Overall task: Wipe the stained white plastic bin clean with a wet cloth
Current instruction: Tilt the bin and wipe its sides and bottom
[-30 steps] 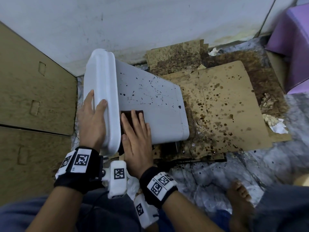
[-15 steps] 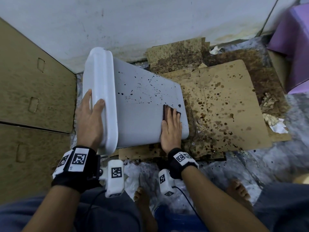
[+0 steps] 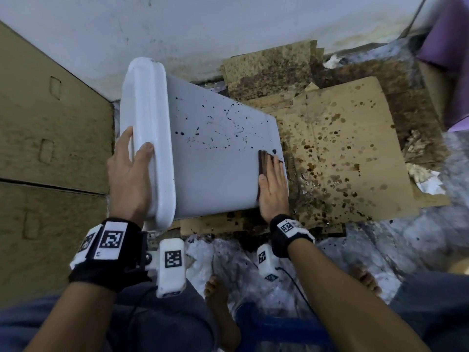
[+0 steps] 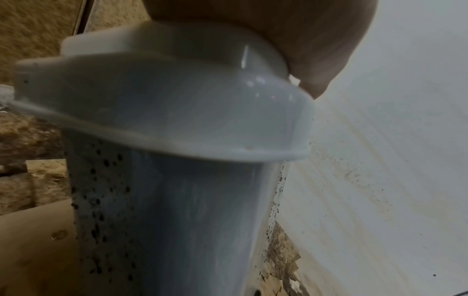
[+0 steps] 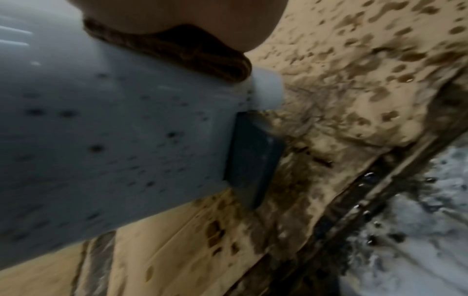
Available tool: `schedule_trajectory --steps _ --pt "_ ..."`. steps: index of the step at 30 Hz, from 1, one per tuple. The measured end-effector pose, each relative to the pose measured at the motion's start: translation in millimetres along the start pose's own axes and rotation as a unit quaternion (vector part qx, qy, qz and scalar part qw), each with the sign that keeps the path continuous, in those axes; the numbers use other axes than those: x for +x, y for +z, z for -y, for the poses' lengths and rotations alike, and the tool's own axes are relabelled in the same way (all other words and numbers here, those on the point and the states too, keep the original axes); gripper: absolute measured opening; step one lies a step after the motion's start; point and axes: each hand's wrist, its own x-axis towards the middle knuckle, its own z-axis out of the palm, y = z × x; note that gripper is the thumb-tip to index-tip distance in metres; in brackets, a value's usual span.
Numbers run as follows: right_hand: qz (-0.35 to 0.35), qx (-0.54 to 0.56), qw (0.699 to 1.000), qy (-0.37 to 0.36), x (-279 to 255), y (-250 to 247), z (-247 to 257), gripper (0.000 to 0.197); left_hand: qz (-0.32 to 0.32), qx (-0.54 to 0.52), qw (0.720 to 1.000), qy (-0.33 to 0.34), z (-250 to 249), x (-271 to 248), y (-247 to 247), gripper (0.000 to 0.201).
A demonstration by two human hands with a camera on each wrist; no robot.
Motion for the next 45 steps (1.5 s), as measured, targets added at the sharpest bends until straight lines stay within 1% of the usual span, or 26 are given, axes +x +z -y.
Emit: schedule_trajectory --steps 3,6,7,11,13,15,18,20,21,24,26,27,29,31,34,38,40,42,45 --pt "0.019 -0.002 0.999 0.041 7.7 -6.0 -13.6 0.062 0.000 -0.005 1.000 -0.003 -1.5 -0.9 2.8 0.060" --pt "0.004 0.012 0.999 0.046 0.0 0.1 0.7 0.061 -0.001 -0.008 1.000 -0.003 0.3 1.9 1.5 0.058" --pt "-0.001 0.011 0.999 0.030 -5.7 3.6 8.2 0.060 -0.002 -0.006 1.000 -0.002 2.1 3.2 0.8 0.057" --pt "0.010 0.012 0.996 -0.088 -30.7 14.5 32.2 0.054 0.001 0.001 1.000 -0.001 6.2 4.6 -0.8 0.058" --pt "0.015 0.015 0.995 -0.102 -32.0 14.4 31.9 0.052 0.002 -0.001 1.000 -0.001 6.0 4.1 -0.3 0.059" --pt "0.002 0.024 0.997 -0.073 -26.1 13.7 24.2 0.052 -0.001 -0.002 1.000 0.002 5.2 3.3 0.2 0.061" --pt "-0.024 0.044 0.998 0.042 -10.7 9.2 3.7 0.059 0.003 -0.006 1.000 0.002 4.4 2.4 0.4 0.061" --pt "-0.019 0.038 0.994 0.103 -1.2 2.3 -8.3 0.063 0.000 -0.012 1.000 0.002 5.1 3.0 0.5 0.061" --pt "-0.010 0.033 0.992 0.119 1.9 -0.5 -11.6 0.062 0.000 -0.011 1.000 0.002 5.4 3.6 0.2 0.060" --pt "0.000 0.040 0.991 0.126 2.8 -0.4 -7.2 0.057 0.004 -0.011 1.000 0.001 7.1 6.2 -0.4 0.059" --pt "-0.012 0.052 0.993 0.107 -4.2 3.7 5.5 0.061 0.003 -0.008 1.000 0.004 7.5 6.3 -1.2 0.058" --pt "-0.016 0.052 0.995 0.084 -9.9 6.3 14.0 0.061 0.002 -0.005 1.000 0.004 7.2 6.1 -1.4 0.058" --pt "-0.013 0.053 0.998 0.014 -26.7 12.3 35.2 0.056 0.004 -0.001 1.000 0.004 5.3 5.3 -0.9 0.060" --pt "0.002 0.057 0.997 -0.058 -46.3 17.5 60.8 0.053 0.003 0.007 1.000 0.007 3.0 3.9 -0.3 0.062" --pt "0.030 0.045 0.990 -0.130 -67.2 22.8 98.7 0.055 -0.002 0.018 1.000 0.015 1.7 3.4 -0.4 0.062" --pt "0.077 -0.003 0.976 -0.205 -62.6 21.8 133.9 0.052 0.000 0.031 0.999 0.027 0.0 2.4 -0.4 0.065" --pt "0.097 -0.015 0.970 -0.222 -47.4 20.4 142.6 0.053 0.005 0.031 0.999 0.032 -0.6 0.1 0.4 0.068" --pt "0.106 -0.025 0.970 -0.219 -24.7 21.3 143.6 0.053 0.010 0.032 0.999 0.032 -0.1 -0.4 0.0 0.070" --pt "0.101 -0.040 0.980 -0.164 11.2 19.9 130.1 0.054 0.004 0.038 0.999 0.028 -1.1 -1.9 -1.0 0.071"
